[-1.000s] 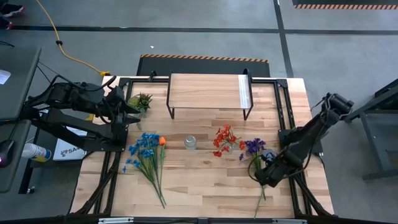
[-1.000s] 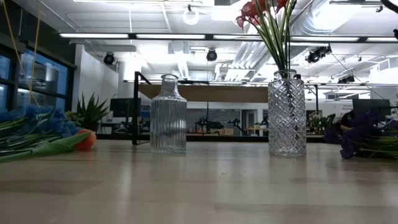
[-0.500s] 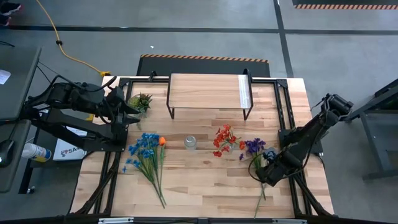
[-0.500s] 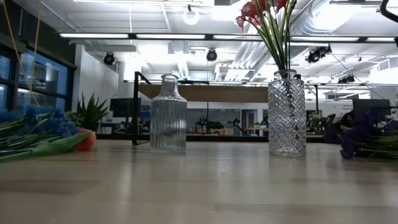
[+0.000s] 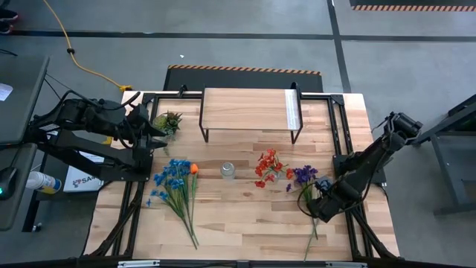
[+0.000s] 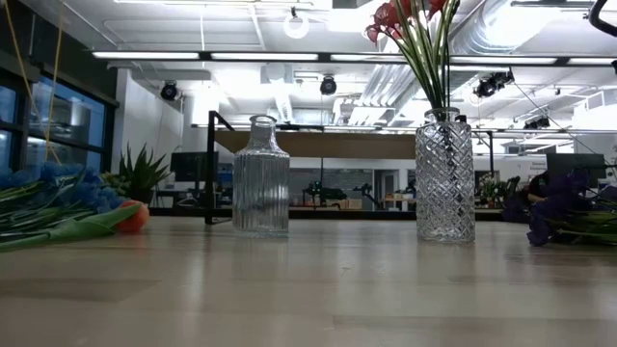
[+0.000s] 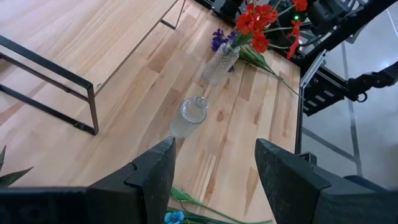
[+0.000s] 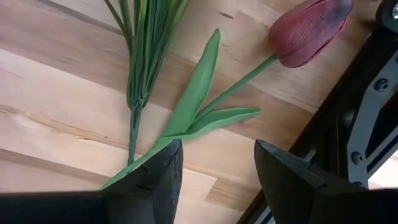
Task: Pick and place flowers into a vace then onto a shelf
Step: Put the dark red flower into the right transparent flower vase
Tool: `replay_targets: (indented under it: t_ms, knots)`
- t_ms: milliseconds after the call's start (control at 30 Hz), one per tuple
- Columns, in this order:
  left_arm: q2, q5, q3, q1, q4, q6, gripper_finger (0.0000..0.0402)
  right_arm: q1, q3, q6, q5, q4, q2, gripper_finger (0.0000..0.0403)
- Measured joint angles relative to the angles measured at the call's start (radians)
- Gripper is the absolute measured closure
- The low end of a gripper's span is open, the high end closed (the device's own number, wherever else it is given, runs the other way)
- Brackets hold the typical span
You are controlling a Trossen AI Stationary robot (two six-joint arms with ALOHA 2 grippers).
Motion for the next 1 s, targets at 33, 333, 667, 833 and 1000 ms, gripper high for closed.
replay_targets:
  t_ms: [33,333,667,833,1000]
  knots:
    - [0.000,0.000,0.000,0.000,0.000,0.000,0.0149,-0.003,0.000,0.001,0.005,0.002,0.000,0.0216]
    - [0.000,0.000,0.000,0.000,-0.005,0.003,0.0149,-0.021,0.000,0.002,0.000,-0.003,0.059,0.0222]
    - [-0.001,0.007,0.000,0.000,-0.005,0.003,0.0149,-0.004,-0.001,0.034,-0.072,0.118,0.096,0.0222]
    - [-0.001,0.013,0.000,0.000,-0.009,0.003,0.0149,-0.004,0.000,0.033,-0.072,0.252,0.096,0.0222]
    - [-0.001,0.013,0.000,0.000,-0.035,0.003,0.0149,0.027,0.000,0.052,-0.100,0.272,0.096,0.0222]
